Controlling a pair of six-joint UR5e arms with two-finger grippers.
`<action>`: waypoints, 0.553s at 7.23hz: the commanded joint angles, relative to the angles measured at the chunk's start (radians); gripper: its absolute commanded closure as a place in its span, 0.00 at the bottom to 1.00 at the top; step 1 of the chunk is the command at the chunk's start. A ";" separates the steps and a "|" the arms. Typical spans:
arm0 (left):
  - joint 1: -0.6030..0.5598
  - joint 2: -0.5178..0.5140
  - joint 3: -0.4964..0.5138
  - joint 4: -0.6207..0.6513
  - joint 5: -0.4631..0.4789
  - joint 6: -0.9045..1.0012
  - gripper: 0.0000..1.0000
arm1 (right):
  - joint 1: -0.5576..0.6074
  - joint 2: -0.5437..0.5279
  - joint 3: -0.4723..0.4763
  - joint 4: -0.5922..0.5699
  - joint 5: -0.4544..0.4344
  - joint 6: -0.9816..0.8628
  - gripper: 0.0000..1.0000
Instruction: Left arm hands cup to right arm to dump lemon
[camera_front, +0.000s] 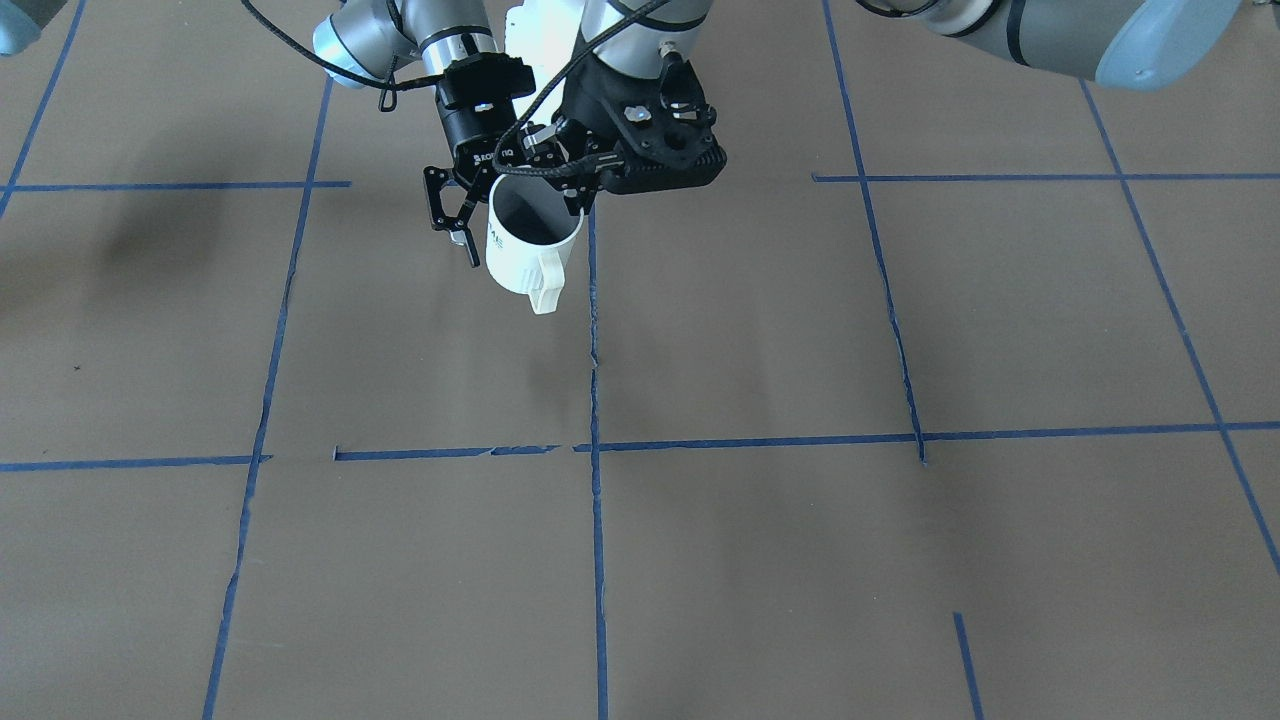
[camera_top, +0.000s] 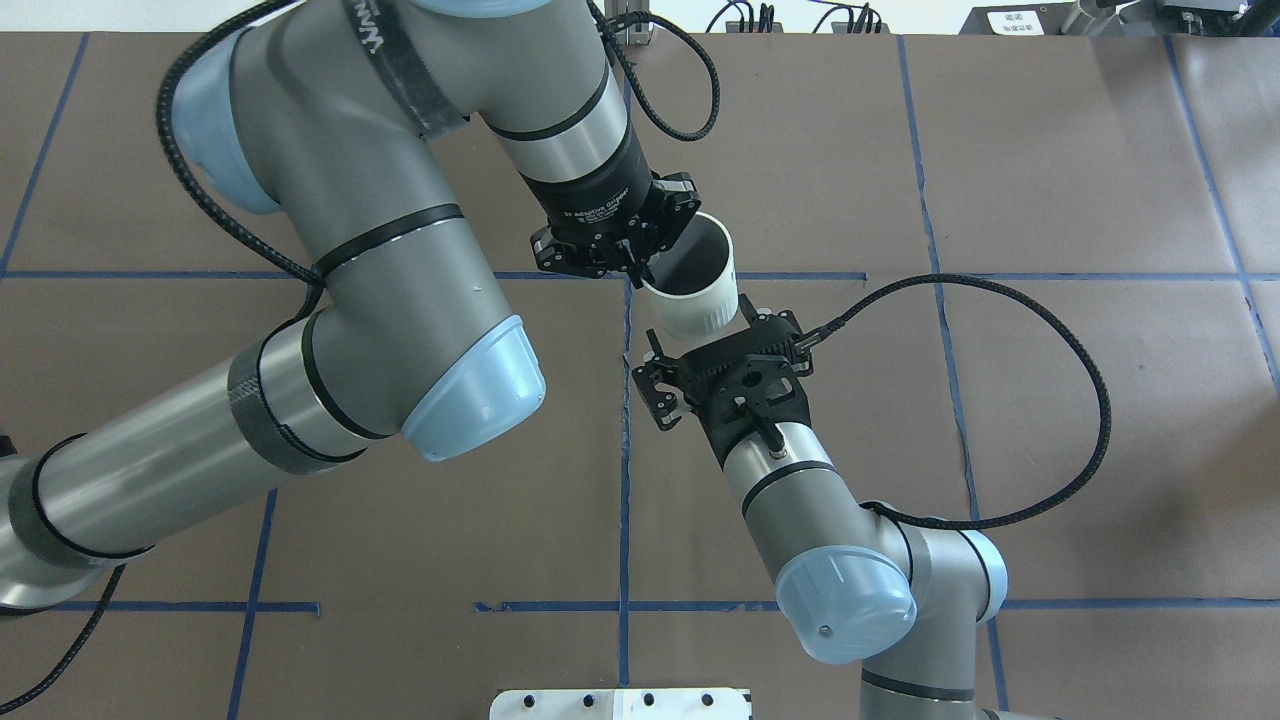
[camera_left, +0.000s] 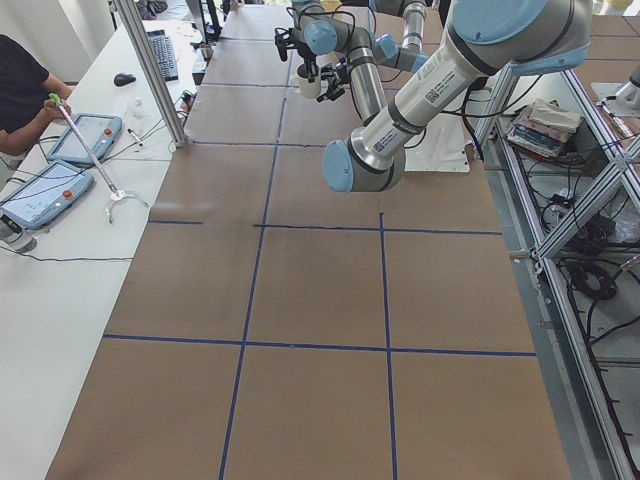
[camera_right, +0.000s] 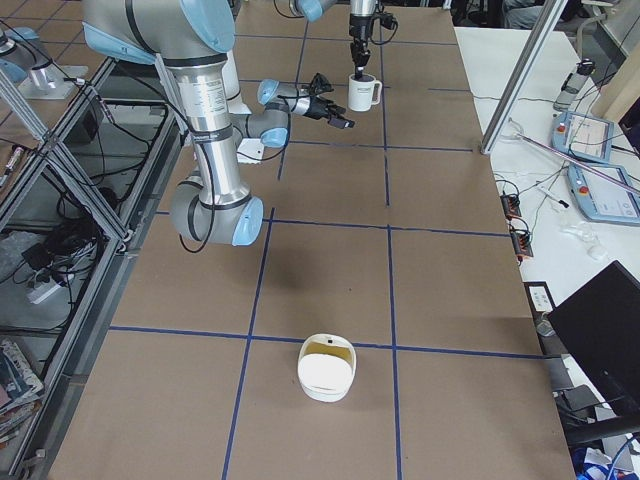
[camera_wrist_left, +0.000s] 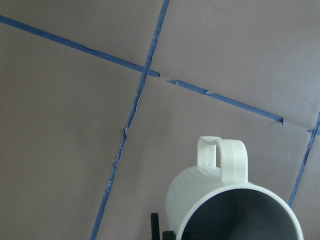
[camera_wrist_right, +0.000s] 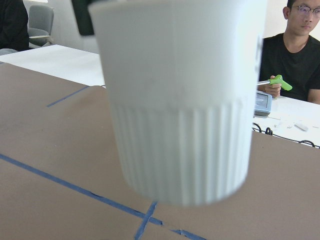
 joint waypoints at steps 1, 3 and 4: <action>-0.068 0.124 -0.144 0.004 -0.003 0.027 1.00 | 0.004 -0.014 0.008 0.000 0.011 0.004 0.00; -0.115 0.289 -0.227 -0.005 -0.005 0.246 1.00 | 0.027 -0.066 0.015 0.000 0.049 0.006 0.01; -0.125 0.379 -0.267 -0.011 0.000 0.320 1.00 | 0.077 -0.072 0.018 0.000 0.136 0.009 0.01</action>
